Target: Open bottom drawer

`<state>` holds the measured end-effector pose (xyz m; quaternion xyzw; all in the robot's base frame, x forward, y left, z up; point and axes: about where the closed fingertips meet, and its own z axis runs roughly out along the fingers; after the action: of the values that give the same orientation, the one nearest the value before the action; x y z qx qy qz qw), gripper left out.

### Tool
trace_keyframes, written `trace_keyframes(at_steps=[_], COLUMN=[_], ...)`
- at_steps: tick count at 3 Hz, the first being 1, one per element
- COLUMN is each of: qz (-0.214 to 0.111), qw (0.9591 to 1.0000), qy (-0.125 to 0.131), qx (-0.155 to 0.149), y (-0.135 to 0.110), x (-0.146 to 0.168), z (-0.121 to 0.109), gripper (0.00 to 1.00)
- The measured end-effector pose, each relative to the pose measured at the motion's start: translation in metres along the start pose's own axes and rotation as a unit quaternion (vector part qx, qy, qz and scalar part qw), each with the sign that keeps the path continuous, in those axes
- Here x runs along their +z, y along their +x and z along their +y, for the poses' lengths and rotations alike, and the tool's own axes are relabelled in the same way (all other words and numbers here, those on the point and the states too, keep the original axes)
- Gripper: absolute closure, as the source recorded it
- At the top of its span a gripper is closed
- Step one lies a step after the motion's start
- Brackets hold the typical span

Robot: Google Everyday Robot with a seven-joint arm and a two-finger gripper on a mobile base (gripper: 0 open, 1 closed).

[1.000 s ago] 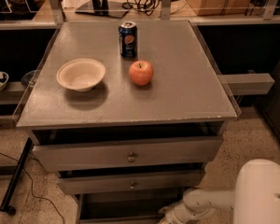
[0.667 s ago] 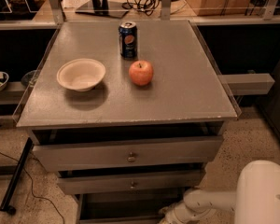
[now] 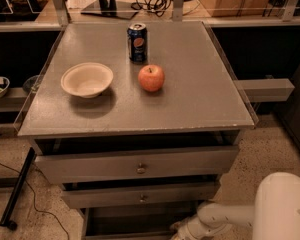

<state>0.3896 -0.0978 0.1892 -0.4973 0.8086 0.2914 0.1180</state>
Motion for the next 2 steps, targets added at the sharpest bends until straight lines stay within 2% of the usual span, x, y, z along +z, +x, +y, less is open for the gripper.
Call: trace_keyframes(at_steps=[1,2], qz=[-0.002,-0.010], qw=[1.0000,0.9999], qy=[0.000,0.003], qx=[0.001,-0.012], y=[0.0006,-0.0011], x=[-0.0012,-0.0065], z=[0.0014,0.0051], gripper=[1.00,1.00])
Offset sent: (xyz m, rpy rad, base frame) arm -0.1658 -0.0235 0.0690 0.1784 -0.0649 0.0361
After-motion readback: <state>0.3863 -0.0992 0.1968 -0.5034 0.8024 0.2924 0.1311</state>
